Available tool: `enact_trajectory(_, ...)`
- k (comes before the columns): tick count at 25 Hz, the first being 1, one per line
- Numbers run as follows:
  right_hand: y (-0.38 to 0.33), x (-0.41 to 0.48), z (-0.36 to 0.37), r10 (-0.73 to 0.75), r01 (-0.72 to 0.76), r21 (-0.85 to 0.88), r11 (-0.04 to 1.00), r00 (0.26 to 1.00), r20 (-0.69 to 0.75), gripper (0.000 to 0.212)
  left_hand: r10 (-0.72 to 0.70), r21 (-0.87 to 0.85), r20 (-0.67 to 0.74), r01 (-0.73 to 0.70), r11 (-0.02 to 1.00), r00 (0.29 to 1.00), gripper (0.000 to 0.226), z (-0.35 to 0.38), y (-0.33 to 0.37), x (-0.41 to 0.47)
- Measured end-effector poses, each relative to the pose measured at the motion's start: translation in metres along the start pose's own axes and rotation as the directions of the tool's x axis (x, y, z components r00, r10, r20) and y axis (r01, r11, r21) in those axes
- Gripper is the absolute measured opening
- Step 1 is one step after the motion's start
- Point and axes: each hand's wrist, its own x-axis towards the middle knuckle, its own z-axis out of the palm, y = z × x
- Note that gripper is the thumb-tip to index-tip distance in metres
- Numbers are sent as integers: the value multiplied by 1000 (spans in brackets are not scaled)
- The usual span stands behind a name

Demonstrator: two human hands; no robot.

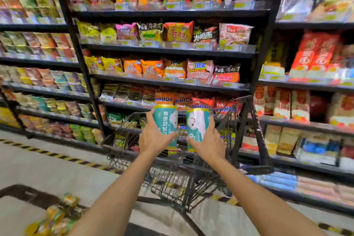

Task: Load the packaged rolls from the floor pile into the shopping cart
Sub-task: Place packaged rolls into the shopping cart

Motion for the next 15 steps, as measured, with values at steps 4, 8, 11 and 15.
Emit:
enact_trajectory(4, 21, 64, 20, 69, -71, 26, 997, 994, 80, 106, -61, 59, 70, 57, 997, 996, 92, 48, 4, 45)
enact_trajectory(8, 38, 101, 52, 141, -149, 41, 988, 977, 163, 106, -118, 141, 153, 97, 985, 981, 93, 88, -10, 83)
enact_trajectory(11, 60, 123, 86, 206, -218, 26, 976, 950, 235, 108, -166, 205, 216, 121, 971, 962, 94, 121, -29, 110)
enact_trajectory(15, 82, 156, 142, 319, -326, -33, 945, 895, 312, 107, -219, 254, 304, 142, 957, 927, 95, 170, -66, 153)
